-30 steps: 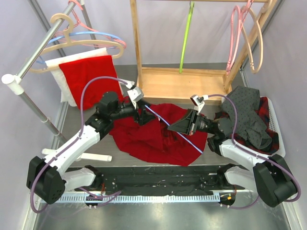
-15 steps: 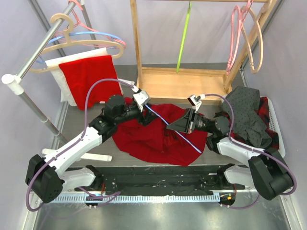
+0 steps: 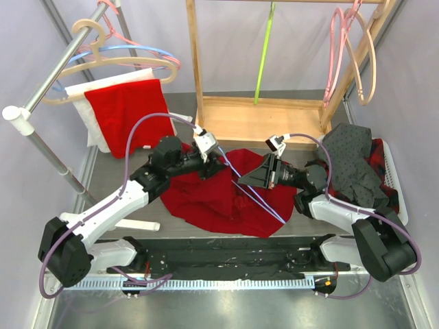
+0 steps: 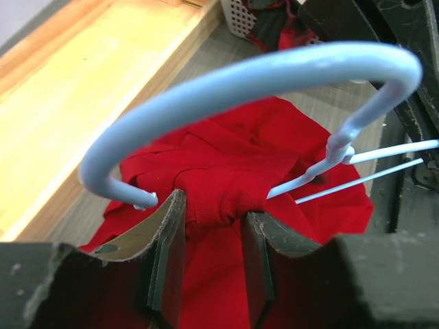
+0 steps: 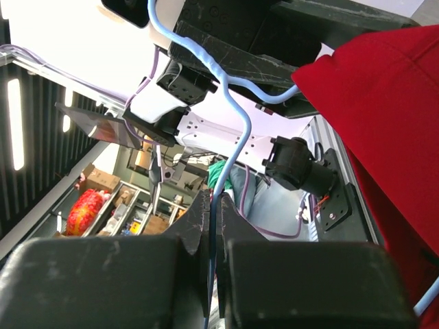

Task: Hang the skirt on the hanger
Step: Hang the skirt on the hanger.

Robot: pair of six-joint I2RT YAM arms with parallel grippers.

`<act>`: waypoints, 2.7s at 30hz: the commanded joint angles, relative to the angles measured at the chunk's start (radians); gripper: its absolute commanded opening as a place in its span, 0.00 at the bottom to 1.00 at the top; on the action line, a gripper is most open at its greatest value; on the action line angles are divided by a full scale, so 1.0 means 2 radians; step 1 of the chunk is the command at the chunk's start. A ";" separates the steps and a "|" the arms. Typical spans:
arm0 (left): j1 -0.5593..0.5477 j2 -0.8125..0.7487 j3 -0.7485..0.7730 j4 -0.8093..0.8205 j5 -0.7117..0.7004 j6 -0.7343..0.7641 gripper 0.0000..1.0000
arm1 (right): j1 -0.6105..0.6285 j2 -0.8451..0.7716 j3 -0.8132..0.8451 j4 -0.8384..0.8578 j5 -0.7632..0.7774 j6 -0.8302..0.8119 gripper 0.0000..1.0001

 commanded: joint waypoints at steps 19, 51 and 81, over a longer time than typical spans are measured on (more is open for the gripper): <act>-0.010 0.023 0.002 0.098 0.137 -0.089 0.35 | 0.005 0.013 0.034 0.157 -0.006 0.023 0.01; -0.004 0.029 0.002 -0.007 0.073 -0.078 0.00 | -0.023 -0.078 0.213 -0.653 0.138 -0.555 0.47; 0.002 0.052 0.013 -0.010 0.123 -0.108 0.26 | 0.061 -0.087 0.188 -0.607 0.173 -0.599 0.01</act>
